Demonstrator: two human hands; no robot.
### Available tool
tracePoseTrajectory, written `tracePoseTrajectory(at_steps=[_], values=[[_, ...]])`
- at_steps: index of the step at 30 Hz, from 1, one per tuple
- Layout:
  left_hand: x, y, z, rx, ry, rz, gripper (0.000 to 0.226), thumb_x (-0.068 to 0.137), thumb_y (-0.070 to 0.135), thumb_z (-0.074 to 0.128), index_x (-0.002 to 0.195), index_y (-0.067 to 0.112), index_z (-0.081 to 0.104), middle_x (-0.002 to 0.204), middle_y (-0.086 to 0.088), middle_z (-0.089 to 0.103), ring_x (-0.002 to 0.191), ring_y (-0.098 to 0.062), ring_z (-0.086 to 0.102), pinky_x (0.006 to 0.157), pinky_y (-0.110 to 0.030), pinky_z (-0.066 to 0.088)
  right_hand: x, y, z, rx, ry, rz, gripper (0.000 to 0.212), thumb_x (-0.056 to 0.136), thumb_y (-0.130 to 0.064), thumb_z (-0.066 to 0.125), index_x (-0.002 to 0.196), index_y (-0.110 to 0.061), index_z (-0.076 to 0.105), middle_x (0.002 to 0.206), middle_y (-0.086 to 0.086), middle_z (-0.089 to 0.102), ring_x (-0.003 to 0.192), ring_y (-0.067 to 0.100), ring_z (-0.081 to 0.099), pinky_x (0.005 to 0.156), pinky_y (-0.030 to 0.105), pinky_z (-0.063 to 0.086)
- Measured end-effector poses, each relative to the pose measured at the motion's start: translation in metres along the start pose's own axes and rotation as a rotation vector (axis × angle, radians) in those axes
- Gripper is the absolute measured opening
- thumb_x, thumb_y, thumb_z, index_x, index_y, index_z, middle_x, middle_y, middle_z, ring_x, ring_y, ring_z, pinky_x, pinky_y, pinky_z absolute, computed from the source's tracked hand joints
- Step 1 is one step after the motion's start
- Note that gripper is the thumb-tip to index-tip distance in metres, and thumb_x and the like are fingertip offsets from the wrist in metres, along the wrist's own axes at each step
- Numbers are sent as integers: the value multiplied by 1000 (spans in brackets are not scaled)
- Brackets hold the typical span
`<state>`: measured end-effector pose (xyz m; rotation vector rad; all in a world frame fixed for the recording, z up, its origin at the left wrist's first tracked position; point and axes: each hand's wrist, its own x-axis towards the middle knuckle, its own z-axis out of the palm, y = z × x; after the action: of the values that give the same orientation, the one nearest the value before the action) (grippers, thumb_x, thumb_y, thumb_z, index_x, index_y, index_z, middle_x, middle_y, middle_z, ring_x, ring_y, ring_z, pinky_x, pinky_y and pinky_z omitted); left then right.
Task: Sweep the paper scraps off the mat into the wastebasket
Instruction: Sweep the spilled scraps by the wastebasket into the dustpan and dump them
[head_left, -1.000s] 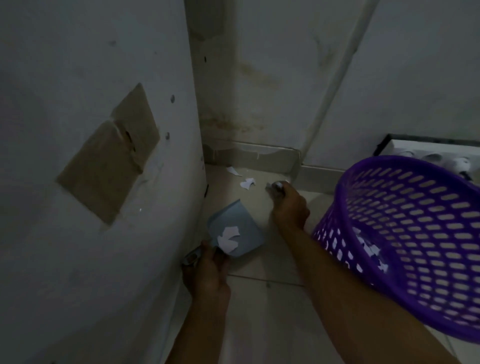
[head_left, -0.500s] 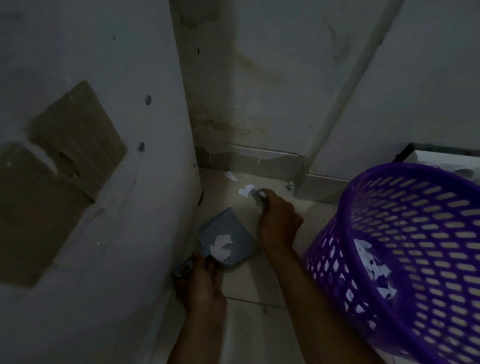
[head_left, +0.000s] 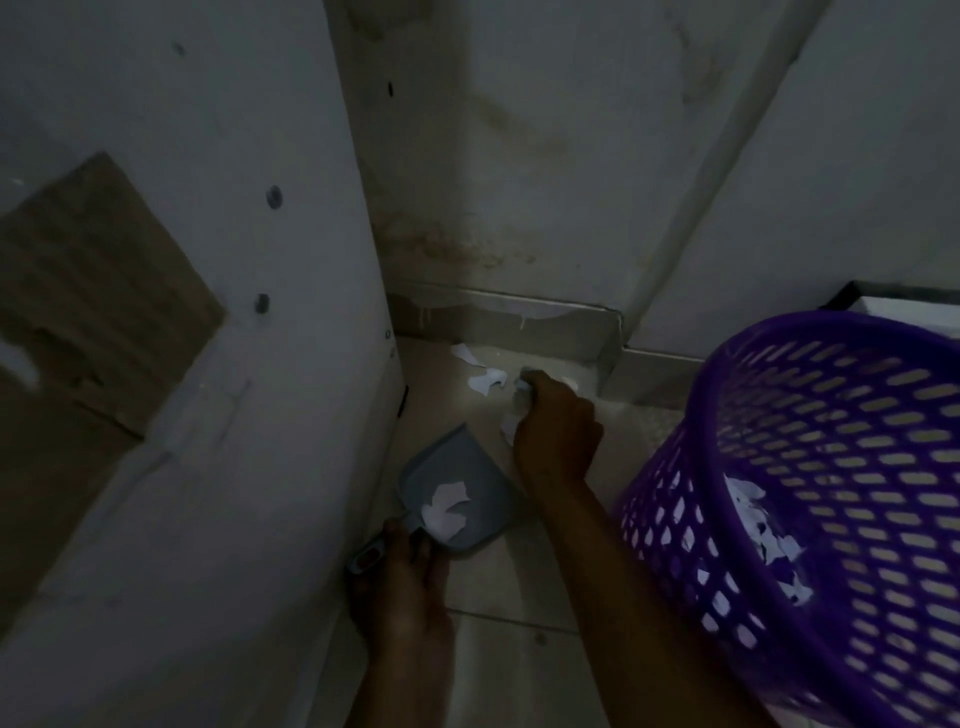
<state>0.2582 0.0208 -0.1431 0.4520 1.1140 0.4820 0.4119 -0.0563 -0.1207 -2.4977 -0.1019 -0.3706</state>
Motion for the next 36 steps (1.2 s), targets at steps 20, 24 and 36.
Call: tracePoseTrajectory(at_steps=[20, 24, 36], values=[[-8, 1, -1, 27, 42, 49, 35, 101, 7, 59, 133, -6, 58, 125, -25, 68, 109, -38, 69, 65, -31, 64, 52, -34, 42, 331, -262, -198, 54, 72, 15, 45, 113, -11, 68, 110, 15, 69, 101, 30, 64, 85, 43, 53], [-10, 1, -3, 8, 59, 49, 35, 101, 6, 59, 134, -6, 57, 126, -22, 68, 90, -25, 68, 61, -29, 61, 45, -19, 51, 259, -395, -227, 38, 76, 2, 53, 105, -18, 68, 105, 9, 69, 97, 26, 64, 82, 40, 54], [-27, -3, -50, 76, 94, 105, 33, 98, 4, 63, 125, -14, 58, 123, -32, 65, 101, -31, 65, 64, -29, 61, -9, -6, -32, 515, -480, -387, 25, 75, 9, 59, 80, -14, 67, 91, -1, 68, 82, 8, 61, 72, 21, 50]])
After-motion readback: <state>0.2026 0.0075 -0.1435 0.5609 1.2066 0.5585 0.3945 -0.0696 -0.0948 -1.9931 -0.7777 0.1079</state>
